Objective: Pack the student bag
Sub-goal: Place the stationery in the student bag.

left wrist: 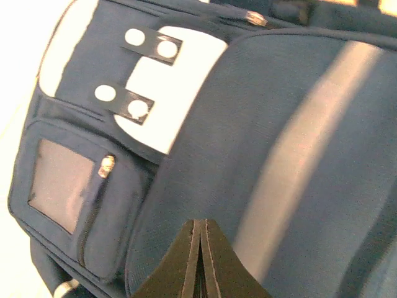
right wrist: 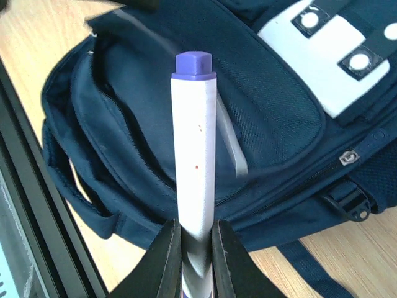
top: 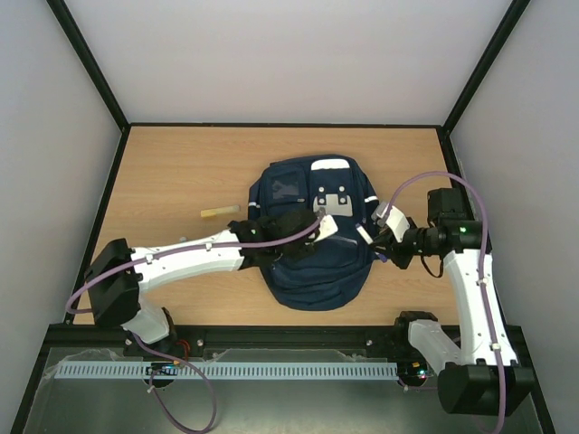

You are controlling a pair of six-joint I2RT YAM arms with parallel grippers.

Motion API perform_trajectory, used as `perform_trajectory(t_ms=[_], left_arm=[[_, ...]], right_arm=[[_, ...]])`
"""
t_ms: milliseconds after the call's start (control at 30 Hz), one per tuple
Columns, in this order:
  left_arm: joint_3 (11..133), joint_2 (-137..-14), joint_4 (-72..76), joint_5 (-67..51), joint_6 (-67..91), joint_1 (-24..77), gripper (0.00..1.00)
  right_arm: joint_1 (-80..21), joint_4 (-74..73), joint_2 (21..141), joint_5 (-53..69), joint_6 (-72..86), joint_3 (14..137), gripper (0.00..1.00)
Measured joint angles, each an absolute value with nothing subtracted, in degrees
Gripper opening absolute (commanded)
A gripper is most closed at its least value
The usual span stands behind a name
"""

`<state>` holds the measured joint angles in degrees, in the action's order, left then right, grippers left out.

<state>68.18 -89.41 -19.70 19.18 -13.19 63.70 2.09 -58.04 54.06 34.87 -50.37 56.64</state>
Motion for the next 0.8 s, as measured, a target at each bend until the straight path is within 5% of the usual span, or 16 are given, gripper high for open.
perform_trajectory(t_ms=[300,400,467,667,800], left_arm=[[68.4,-87.2,-11.0,14.8,-7.4,55.3,0.03],[69.0,-87.2,-10.7,12.0,-5.9,55.0,0.38],[69.3,-87.1,-11.3,8.9,-5.8,55.1,0.52],[62.0,-83.2,-13.7,2.5,-6.9,56.6,0.65],[57.7,-83.2,-16.3,1.8,-7.8,60.1,0.64]], right_arm=[[-8.4,-55.2,51.6,33.0,-53.6,54.3,0.11],[-12.6,-53.7,51.9,31.8,-53.6,54.2,0.1],[-13.6,-53.6,52.1,31.2,-53.6,54.4,0.1],[-13.9,-53.6,50.0,30.3,-53.6,54.4,0.1],[-13.9,-53.6,49.4,30.7,-52.8,54.2,0.1]])
